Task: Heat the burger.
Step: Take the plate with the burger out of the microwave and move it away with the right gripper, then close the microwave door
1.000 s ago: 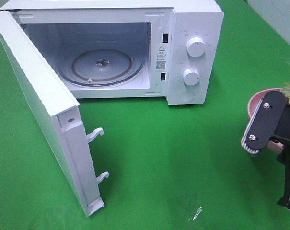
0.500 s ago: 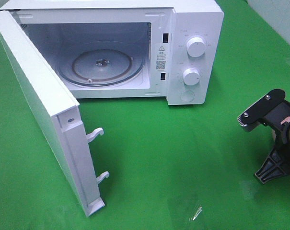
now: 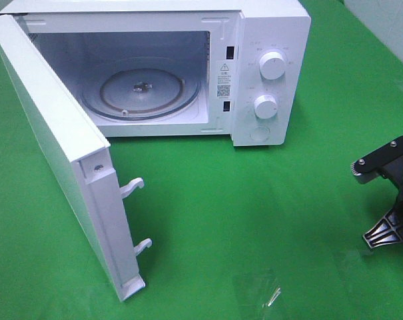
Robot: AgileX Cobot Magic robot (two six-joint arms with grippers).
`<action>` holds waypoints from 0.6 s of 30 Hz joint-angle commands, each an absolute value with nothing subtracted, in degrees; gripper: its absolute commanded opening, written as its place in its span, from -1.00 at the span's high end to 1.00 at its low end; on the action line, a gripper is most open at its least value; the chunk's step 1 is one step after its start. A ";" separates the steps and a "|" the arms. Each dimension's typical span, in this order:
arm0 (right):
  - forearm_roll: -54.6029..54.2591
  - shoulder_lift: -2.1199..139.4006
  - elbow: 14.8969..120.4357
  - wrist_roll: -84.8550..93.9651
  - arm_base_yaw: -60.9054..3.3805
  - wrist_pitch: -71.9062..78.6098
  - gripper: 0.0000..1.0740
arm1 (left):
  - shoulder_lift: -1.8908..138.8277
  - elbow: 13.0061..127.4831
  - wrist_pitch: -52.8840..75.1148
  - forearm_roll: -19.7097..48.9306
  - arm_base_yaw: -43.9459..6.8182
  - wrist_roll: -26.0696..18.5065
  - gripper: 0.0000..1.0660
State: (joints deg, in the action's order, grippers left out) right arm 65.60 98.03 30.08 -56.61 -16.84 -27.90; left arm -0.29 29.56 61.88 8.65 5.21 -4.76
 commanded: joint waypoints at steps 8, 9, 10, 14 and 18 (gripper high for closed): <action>64.17 98.84 30.60 -56.15 -16.50 -26.13 0.80 | -1.15 29.62 61.13 8.65 5.27 -4.76 -0.84; 63.37 98.78 30.60 -56.09 -16.50 -26.24 0.72 | -1.15 29.62 61.13 8.65 5.27 -4.76 -0.84; 63.37 98.78 30.60 -56.09 -16.50 -26.24 0.72 | -1.15 29.62 61.13 8.65 5.27 -4.76 -0.84; 62.11 97.75 30.60 -55.35 -16.90 -26.36 0.44 | -1.15 29.62 61.13 8.65 5.27 -4.76 -0.84; 59.01 94.19 30.60 -53.46 -16.90 -26.18 0.20 | -1.15 29.62 61.13 8.65 5.27 -4.76 -0.84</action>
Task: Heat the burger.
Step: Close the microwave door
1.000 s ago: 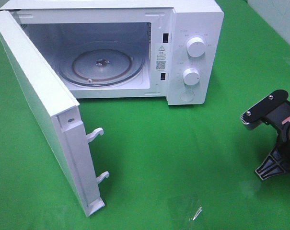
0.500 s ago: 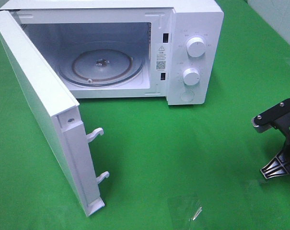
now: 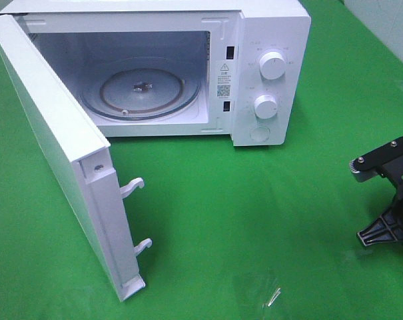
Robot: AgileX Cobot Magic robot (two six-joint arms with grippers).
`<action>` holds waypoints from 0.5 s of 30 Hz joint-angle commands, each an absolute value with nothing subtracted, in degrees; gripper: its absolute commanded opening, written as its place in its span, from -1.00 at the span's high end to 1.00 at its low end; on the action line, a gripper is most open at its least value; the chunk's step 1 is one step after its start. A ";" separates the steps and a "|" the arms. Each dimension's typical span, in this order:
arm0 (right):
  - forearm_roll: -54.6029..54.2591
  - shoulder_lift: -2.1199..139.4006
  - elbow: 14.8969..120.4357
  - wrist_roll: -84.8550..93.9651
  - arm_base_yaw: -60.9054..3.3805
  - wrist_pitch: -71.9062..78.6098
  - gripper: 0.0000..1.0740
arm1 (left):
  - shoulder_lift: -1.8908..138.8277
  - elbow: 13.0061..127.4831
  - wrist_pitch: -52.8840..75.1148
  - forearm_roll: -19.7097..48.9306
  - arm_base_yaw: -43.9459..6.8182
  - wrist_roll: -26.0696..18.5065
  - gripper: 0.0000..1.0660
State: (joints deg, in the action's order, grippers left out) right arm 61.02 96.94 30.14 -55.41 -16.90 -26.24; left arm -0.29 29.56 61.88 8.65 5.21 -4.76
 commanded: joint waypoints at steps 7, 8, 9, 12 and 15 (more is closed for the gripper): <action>48.07 83.42 30.60 -43.89 -16.90 -22.40 -0.03 | -1.15 29.62 61.13 8.65 5.27 -4.76 -0.84; 43.03 80.10 30.60 -39.08 -16.90 -21.20 -0.14 | -1.15 29.62 61.13 8.65 5.27 -4.76 -0.84; 43.03 80.10 30.60 -39.08 -16.90 -21.20 -0.14 | -1.15 29.62 61.13 8.65 5.27 -4.76 -0.84; 32.66 72.82 30.60 -28.13 -16.90 -22.00 -0.42 | -1.15 29.62 61.13 8.65 5.27 -4.76 -0.84; 25.84 68.12 30.60 -20.91 -16.90 -25.10 -0.55 | -1.15 29.62 61.13 8.65 5.27 -4.76 -0.84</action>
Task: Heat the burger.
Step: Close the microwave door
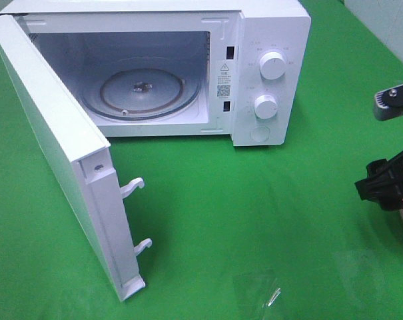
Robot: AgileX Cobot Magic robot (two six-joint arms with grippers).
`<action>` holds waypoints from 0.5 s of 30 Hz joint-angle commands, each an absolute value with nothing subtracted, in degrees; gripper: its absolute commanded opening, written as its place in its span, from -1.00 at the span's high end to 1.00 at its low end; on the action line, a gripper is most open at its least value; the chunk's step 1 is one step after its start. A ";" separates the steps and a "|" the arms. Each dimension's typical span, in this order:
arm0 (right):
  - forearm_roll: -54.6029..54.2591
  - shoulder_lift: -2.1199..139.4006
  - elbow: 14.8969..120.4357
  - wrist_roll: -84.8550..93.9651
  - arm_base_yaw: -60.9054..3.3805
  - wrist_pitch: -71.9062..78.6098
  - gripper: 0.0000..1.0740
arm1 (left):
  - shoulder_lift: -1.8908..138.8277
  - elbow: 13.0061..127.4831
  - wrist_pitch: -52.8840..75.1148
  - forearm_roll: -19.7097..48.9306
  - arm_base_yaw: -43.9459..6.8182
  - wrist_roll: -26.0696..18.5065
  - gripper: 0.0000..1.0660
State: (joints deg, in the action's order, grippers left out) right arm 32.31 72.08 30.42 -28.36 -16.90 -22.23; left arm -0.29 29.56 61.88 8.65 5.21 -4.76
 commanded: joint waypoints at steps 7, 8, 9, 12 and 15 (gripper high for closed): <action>11.12 54.95 30.60 -6.76 -16.90 -36.27 -0.52 | -1.15 29.62 61.13 8.65 5.27 -4.76 -0.84; 11.12 54.95 30.60 -6.76 -16.90 -36.27 -0.52 | -1.15 29.62 61.13 8.65 5.27 -4.76 -0.84; 9.74 52.60 30.60 -5.21 -16.90 -37.82 -0.51 | -1.15 29.62 61.13 8.65 5.27 -4.76 -0.84; 7.51 45.21 30.60 -3.32 -16.90 -42.34 -0.50 | -1.15 29.62 61.13 8.65 5.27 -4.76 -0.84; 7.16 41.77 30.60 -2.41 -16.90 -44.86 -0.50 | -1.15 29.62 61.13 8.65 5.27 -4.76 -0.84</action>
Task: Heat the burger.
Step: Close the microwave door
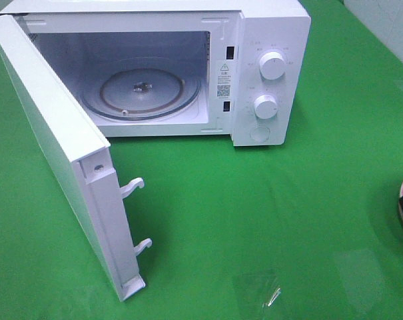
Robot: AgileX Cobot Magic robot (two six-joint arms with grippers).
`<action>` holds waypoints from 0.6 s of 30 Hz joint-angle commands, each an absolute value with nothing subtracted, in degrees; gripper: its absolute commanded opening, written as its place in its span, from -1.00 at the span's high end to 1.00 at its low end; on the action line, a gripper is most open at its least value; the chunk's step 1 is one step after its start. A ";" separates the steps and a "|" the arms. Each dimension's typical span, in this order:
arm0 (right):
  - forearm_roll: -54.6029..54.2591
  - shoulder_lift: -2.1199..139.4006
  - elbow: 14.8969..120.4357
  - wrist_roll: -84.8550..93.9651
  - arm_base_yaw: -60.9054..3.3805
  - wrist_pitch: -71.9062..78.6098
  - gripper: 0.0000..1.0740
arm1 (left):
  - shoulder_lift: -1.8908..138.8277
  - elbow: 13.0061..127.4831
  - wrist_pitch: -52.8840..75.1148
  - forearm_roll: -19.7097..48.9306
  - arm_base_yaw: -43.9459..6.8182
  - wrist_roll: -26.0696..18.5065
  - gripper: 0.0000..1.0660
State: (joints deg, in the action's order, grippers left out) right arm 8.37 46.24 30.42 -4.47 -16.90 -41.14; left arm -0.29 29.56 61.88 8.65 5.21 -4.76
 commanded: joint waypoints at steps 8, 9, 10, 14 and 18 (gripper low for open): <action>6.36 28.82 30.60 -2.29 -16.90 -54.89 -0.49 | -1.15 29.62 61.13 8.65 5.27 -4.76 -0.84; 6.36 28.82 30.60 -2.29 -16.90 -54.89 -0.49 | -1.15 29.62 61.13 8.65 5.27 -4.76 -0.84; 6.02 25.61 30.60 -2.35 -16.90 -56.44 -0.49 | -1.15 29.62 61.13 8.65 5.27 -4.76 -0.84; 5.33 20.40 30.60 -2.35 -16.90 -58.10 -0.48 | -1.15 29.62 61.13 8.65 5.27 -4.76 -0.84; 5.16 14.44 30.48 -2.35 -16.67 -60.16 -0.46 | -1.15 29.62 61.13 8.65 5.27 -4.76 -0.84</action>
State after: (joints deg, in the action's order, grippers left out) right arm 5.44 15.01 30.42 -3.27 -16.90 -59.59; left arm -0.29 29.56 61.88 8.65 5.21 -4.76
